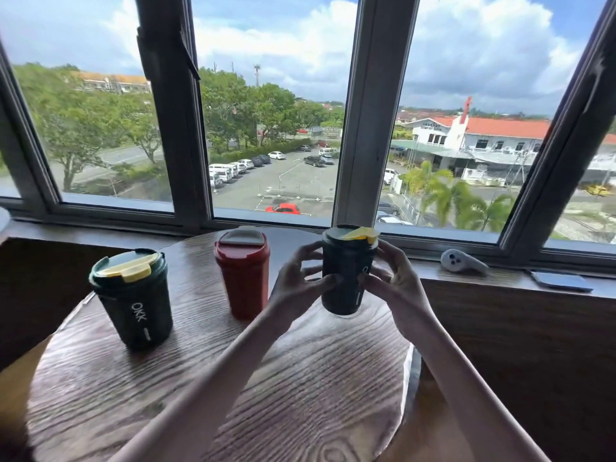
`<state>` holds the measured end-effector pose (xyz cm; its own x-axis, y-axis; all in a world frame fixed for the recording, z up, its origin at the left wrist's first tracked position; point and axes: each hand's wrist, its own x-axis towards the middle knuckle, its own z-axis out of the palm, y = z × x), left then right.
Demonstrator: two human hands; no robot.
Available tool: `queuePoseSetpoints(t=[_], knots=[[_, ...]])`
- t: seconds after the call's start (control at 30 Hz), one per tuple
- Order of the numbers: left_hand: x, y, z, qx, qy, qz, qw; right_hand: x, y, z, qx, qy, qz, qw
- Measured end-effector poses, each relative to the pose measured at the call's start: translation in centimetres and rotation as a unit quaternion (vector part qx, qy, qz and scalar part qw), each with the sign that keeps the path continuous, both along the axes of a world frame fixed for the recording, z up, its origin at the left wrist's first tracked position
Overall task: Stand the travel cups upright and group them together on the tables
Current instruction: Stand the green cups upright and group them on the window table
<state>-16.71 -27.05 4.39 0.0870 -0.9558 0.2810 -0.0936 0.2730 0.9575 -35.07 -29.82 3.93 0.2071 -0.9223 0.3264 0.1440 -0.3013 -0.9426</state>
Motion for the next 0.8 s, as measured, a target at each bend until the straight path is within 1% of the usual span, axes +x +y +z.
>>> queuePoseSetpoints(t=[0.07, 0.13, 0.23, 0.4, 0.53, 0.63, 0.7, 0.8], knots=[[0.0, 0.3, -0.3, 0.009, -0.003, -0.002, 1.0, 0.1, 0.5, -0.5, 0.008, -0.007, 0.002, 1.0], [0.3, 0.5, -0.9, -0.003, -0.008, -0.01, 1.0, 0.2, 0.6, -1.2, 0.012, -0.016, -0.004, 1.0], [0.6, 0.4, -1.9, 0.0, 0.003, -0.023, 1.0, 0.2, 0.9, -2.1, 0.014, -0.018, -0.015, 1.0], [0.3, 0.9, -2.2, -0.005, 0.005, -0.018, 1.0, 0.3, 1.2, -2.5, 0.007, 0.011, -0.037, 0.999], [0.4, 1.2, -2.8, -0.005, -0.016, 0.004, 1.0, 0.9, 1.2, -2.9, -0.013, 0.056, -0.053, 0.997], [0.4, 1.6, -3.3, -0.001, -0.043, 0.028, 0.999, 1.2, 1.6, -2.8, 0.0, 0.049, -0.045, 0.998], [0.5, 2.0, -3.3, 0.005, -0.059, 0.043, 0.997, 1.4, 2.2, -2.7, -0.011, 0.072, -0.062, 0.995], [1.1, 3.7, -2.5, 0.013, -0.052, 0.063, 0.997, 1.8, 2.7, -2.8, -0.024, 0.1, -0.093, 0.99]])
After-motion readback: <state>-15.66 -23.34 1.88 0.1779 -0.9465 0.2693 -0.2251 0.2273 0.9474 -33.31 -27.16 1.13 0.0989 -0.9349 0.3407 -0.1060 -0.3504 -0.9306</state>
